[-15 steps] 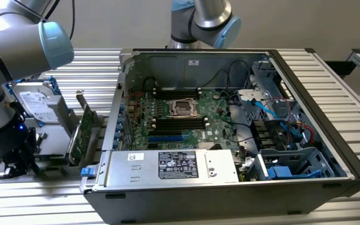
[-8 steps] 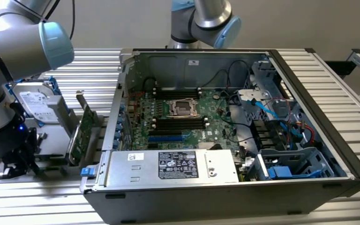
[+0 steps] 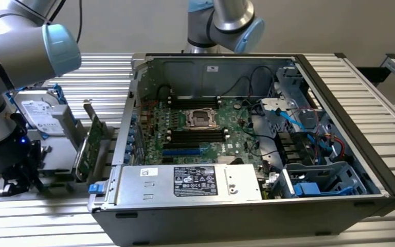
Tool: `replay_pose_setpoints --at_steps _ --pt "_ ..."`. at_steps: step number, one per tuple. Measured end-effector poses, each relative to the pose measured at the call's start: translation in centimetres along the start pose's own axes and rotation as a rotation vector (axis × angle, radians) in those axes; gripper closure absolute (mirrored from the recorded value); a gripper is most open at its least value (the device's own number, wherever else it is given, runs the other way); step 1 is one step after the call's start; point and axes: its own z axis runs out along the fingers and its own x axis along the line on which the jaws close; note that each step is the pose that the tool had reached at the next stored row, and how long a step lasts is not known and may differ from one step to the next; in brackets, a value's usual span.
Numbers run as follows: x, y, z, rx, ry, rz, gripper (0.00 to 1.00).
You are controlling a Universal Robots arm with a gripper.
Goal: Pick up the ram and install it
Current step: 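Pick up the ram and move it above insertion slot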
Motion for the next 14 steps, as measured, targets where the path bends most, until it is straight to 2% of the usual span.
replay_pose_setpoints --at_steps 7,14 --pt "0.1 0.1 -1.53 -0.0041 0.0013 0.0 0.86" --pt "0.2 0.28 -4.5 -0.0087 0.0013 0.0 0.86"
